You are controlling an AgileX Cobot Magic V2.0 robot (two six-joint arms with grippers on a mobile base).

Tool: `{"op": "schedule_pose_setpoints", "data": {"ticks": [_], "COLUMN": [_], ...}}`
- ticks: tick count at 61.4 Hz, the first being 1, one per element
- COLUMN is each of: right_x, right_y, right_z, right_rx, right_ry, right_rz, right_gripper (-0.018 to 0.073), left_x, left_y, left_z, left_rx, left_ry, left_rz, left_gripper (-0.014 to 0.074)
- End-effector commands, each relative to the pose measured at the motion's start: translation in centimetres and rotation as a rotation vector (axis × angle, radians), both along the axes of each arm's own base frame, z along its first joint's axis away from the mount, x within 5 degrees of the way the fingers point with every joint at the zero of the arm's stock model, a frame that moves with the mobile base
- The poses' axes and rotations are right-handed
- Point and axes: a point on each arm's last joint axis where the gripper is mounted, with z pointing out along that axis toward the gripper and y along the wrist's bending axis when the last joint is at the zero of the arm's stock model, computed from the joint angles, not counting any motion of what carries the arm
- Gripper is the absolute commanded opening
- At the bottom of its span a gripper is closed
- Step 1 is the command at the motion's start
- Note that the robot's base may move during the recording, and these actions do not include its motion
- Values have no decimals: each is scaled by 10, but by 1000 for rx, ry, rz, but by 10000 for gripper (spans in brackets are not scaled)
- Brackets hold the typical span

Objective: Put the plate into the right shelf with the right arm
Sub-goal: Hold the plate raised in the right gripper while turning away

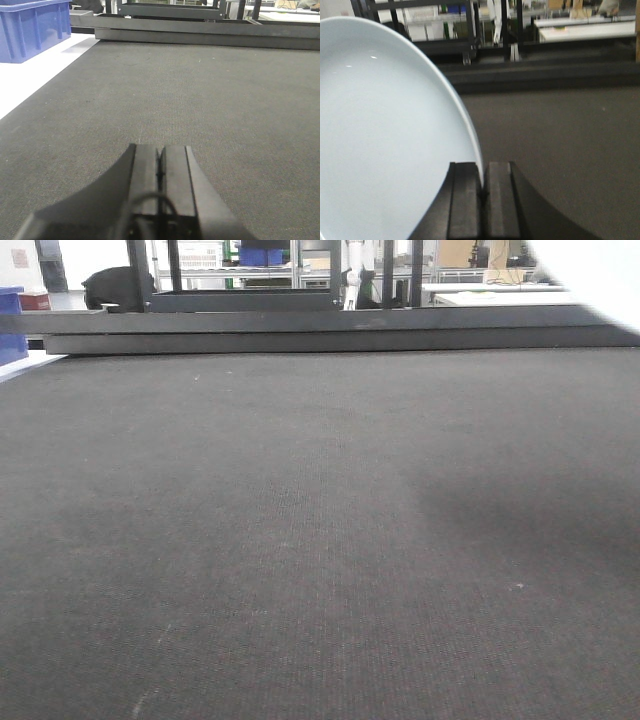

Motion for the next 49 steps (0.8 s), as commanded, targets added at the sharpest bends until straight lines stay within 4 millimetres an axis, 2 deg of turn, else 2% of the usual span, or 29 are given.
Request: {"op": "schedule_pose_setpoints", "data": {"ticks": [1, 9, 49], "right_x": [-10, -16, -16], "right_y": [-2, -2, -2], "right_z": [20, 22, 22], "right_rx": [2, 4, 5], "right_ry": [-151, -181, -178], "right_rz": [-16, -16, -16], "right_gripper": [50, 50, 50], "left_x": [-1, -1, -1], "left_y": [1, 1, 1], "left_z": [5, 5, 5], "left_rx": [-18, -18, -18], "left_ry": [-89, -89, -89], "left_rz": [9, 9, 9], "left_gripper": [-128, -128, -128]}}
